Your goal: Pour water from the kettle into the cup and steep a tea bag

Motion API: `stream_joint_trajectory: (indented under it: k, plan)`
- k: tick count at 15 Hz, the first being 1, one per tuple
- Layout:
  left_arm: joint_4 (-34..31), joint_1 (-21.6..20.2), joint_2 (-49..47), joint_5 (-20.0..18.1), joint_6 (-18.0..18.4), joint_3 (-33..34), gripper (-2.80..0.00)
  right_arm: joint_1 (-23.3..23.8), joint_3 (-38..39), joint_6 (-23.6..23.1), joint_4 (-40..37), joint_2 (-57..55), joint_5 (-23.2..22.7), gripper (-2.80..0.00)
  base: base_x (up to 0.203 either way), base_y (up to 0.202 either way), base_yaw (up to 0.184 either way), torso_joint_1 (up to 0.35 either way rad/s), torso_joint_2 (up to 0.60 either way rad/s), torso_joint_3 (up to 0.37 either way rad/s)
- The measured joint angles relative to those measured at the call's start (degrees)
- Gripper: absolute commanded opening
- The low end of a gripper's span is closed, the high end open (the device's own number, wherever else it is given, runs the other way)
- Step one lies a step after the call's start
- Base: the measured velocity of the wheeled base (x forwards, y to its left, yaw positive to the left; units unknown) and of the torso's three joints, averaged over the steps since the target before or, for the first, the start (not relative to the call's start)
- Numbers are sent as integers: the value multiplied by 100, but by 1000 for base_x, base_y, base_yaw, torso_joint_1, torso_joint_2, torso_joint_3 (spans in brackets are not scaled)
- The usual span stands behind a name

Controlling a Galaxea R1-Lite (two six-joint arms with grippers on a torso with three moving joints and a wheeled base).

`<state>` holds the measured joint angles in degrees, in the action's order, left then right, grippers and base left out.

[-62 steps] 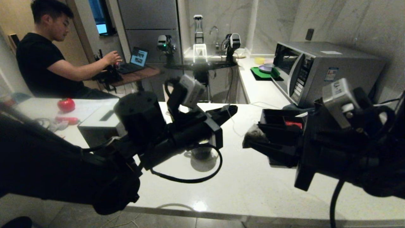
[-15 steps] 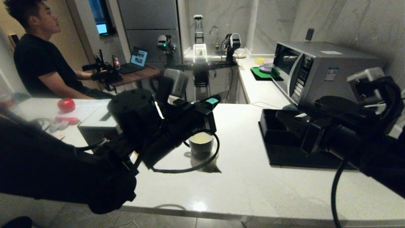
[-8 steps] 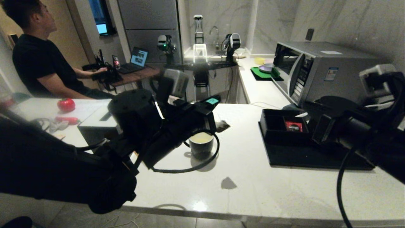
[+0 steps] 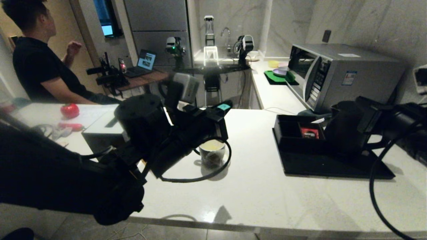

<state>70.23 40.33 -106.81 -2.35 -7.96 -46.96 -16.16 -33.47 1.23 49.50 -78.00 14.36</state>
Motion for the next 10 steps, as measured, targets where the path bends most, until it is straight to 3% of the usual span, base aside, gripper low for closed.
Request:
stream_joint_trajectory:
  k: [4, 10]
  plan:
    - [2, -41, -5, -1, -2, -4, -280, 626, 496, 6, 622, 119, -19, -280, 0, 0, 0, 0, 0, 0]
    - [0, -67, -7, -7, 0, -33, -280, 1364, 1020, -120, 694, 541, -24, -280, 0, 0, 0, 0, 0, 0]
